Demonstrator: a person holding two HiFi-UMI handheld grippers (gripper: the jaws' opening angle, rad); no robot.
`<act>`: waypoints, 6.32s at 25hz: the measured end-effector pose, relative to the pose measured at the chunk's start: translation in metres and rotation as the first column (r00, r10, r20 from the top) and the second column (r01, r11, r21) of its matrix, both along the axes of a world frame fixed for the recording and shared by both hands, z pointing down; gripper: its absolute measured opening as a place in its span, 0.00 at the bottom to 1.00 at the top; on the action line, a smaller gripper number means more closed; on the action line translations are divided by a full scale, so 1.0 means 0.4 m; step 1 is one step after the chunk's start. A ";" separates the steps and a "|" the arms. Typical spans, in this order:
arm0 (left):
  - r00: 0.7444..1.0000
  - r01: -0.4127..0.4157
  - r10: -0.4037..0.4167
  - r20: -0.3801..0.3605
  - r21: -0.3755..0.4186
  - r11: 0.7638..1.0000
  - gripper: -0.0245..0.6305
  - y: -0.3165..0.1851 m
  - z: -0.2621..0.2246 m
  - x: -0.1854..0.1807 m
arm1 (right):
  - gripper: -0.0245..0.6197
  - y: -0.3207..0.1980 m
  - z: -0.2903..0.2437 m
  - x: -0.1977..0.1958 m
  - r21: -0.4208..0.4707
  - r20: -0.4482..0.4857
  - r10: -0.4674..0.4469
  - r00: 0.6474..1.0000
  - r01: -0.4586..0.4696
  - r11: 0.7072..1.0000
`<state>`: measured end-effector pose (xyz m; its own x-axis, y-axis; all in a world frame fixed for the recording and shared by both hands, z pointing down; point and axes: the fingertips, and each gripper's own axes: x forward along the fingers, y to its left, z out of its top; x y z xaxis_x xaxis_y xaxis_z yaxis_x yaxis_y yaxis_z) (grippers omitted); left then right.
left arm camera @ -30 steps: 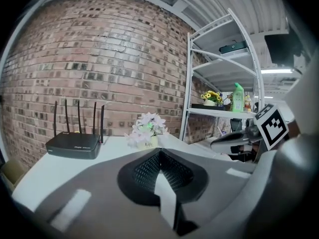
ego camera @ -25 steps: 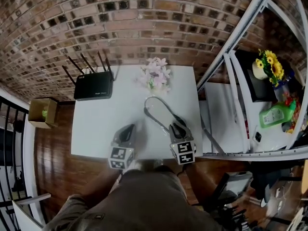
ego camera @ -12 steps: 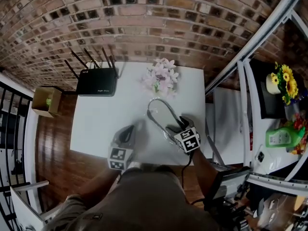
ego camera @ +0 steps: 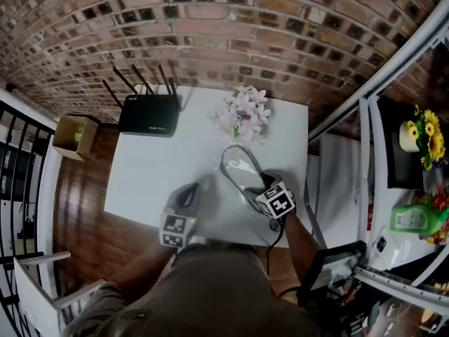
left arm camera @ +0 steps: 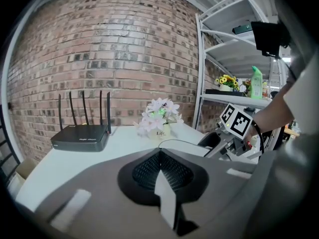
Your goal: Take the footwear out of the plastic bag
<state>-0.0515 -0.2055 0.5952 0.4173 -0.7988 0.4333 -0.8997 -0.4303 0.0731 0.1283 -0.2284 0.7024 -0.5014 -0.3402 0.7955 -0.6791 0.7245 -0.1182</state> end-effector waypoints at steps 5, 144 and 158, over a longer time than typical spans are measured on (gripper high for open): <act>1.000 -0.009 0.009 0.017 0.011 1.000 0.04 -0.006 -0.001 -0.001 | 0.54 0.019 -0.041 -0.032 0.138 -0.137 -0.098 0.986 0.117 0.984; 0.586 -0.731 0.678 0.444 -0.071 0.679 0.19 0.105 0.107 -0.030 | 0.31 0.140 -0.196 -0.169 0.087 -0.566 -0.581 0.585 0.743 0.663; 0.590 -0.744 0.679 0.436 -0.032 0.667 0.19 0.110 0.080 -0.038 | 0.11 0.140 -0.220 -0.115 0.144 -0.597 -0.517 0.613 0.716 0.683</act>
